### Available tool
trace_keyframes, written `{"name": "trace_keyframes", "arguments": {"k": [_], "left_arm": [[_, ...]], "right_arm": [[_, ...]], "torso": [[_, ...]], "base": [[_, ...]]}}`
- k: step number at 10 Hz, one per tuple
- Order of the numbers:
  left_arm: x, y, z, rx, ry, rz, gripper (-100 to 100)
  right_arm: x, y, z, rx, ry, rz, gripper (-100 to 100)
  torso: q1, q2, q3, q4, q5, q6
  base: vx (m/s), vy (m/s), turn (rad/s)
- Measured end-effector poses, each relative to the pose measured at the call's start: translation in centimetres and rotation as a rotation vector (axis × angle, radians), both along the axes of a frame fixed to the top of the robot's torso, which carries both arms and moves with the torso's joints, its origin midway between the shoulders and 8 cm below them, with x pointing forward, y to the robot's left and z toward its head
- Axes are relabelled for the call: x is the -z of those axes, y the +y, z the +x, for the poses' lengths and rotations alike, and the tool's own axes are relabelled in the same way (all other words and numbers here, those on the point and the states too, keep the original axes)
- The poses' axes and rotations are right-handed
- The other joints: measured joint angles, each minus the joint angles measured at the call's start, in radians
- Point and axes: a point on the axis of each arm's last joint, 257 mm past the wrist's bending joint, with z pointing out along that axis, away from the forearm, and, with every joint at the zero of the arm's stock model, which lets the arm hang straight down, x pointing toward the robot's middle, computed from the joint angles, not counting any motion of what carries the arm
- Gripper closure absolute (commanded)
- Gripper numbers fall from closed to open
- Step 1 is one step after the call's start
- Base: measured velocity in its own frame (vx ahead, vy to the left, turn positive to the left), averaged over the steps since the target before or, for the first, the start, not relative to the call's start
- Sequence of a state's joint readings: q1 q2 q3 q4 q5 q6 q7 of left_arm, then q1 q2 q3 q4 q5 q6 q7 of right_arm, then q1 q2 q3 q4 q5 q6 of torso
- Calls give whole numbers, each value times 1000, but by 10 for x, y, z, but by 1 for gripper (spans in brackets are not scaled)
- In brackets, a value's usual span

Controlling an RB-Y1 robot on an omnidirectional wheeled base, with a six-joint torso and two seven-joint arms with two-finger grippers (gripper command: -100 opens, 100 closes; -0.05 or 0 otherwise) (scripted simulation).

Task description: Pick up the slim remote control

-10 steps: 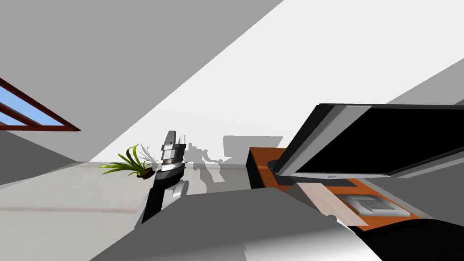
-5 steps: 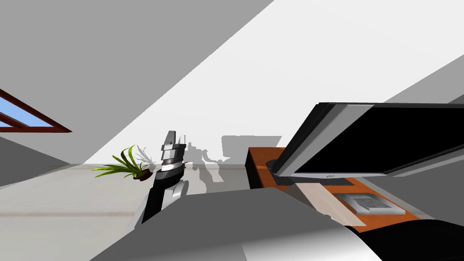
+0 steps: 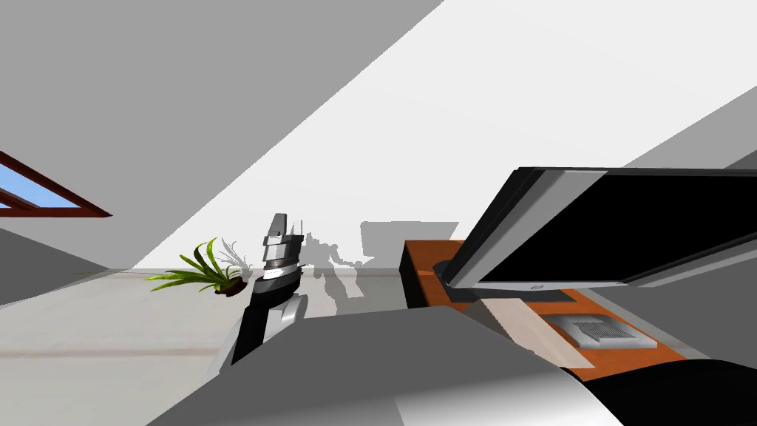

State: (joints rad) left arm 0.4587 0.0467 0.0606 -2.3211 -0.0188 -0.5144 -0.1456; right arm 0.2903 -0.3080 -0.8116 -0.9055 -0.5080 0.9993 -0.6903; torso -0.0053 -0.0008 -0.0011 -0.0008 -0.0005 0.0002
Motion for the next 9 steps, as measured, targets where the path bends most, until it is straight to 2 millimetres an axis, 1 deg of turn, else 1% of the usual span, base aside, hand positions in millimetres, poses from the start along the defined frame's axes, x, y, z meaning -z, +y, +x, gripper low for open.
{"name": "trace_keyframes", "arguments": {"k": [1, 2, 3, 4, 8, 9], "left_arm": [[0, 0, 0, 0, 0, 0, 0], [0, 0, 0, 0, 0, 0, 0], [0, 0, 0, 0, 0, 0, 0], [0, 0, 0, 0, 0, 0, 0], [0, 0, 0, 0, 0, 0, 0], [0, 0, 0, 0, 0, 0, 0]], "right_arm": [[0, 0, 0, 1, 0, 0, 100], [0, 0, 0, 1, 0, 1, 0], [0, 1, 0, 1, 0, 1, 100], [-1, 1, 0, 1, -1, -1, 100], [-20, -13, -4, 17, 2, -3, 100], [-21, -13, -4, 18, 3, -2, 0]], "torso": [[0, 0, 0, 0, 0, 0], [0, 0, 0, 0, 0, 0], [-1, 0, 0, 0, 0, 0], [0, 0, 0, 0, 1, 0], [3, 1, 1, 0, 2, -1], [2, 1, 0, 0, 1, 0]], "base": [[0, 0, 0], [0, 0, 0], [2, 1, 10], [-5, 23, 51], [-9, 32, 40], [0, 0, 0]]}}
